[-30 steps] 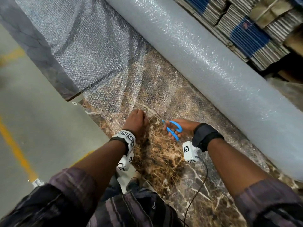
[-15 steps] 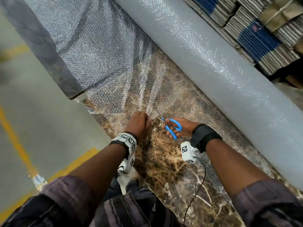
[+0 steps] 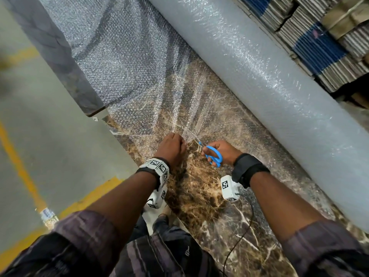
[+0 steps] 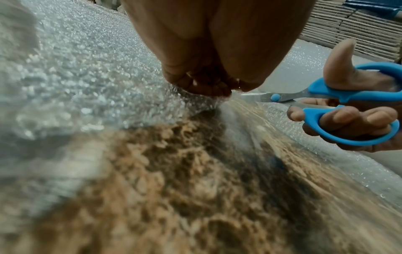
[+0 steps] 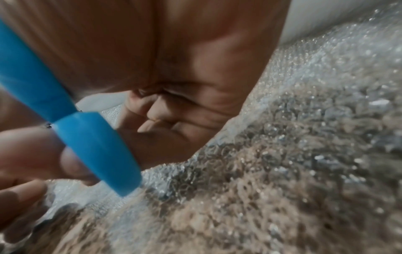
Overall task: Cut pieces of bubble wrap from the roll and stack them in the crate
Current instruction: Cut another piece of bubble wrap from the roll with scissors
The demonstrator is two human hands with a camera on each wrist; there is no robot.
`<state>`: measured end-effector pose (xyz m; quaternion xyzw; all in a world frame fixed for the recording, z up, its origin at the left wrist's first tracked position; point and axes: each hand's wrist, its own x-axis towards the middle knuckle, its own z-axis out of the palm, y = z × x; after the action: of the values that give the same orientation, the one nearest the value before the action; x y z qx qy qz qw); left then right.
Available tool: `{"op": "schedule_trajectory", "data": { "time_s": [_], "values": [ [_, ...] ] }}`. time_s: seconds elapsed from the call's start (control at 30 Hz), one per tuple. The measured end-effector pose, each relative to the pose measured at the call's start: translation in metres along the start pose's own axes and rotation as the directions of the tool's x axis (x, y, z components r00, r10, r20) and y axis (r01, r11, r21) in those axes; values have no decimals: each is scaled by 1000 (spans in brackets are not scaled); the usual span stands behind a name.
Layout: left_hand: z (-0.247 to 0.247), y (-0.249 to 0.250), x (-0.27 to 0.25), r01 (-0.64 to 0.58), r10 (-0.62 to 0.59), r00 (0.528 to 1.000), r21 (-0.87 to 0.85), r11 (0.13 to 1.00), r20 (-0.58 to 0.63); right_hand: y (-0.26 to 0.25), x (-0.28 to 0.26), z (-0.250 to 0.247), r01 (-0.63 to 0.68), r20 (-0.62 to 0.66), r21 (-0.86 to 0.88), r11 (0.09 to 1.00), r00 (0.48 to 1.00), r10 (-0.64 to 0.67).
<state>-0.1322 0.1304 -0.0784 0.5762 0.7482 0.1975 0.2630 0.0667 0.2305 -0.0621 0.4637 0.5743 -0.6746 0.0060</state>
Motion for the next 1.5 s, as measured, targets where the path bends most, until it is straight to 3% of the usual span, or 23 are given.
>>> {"op": "schedule_trajectory", "data": {
  "time_s": [0.7, 0.8, 0.97, 1.5],
  "values": [
    [-6, 1, -5, -22, 22, 1000, -4, 1000, 9, -16, 8, 6, -151, 118, 80, 985, 983, 141],
    [-4, 5, -5, -11, 10, 999, 17, 1000, 31, -15, 6, 5, -128, 105, 47, 991, 987, 123],
    [1, 9, -1, 35, -30, 999, 116, 993, -42, -11, 7, 6, -115, 111, 50, 992, 988, 108],
    [4, 4, -5, 24, -18, 998, 104, 994, -61, -16, 1, 5, -29, 7, 10, 1000, 1000, 29]
  ]
}}
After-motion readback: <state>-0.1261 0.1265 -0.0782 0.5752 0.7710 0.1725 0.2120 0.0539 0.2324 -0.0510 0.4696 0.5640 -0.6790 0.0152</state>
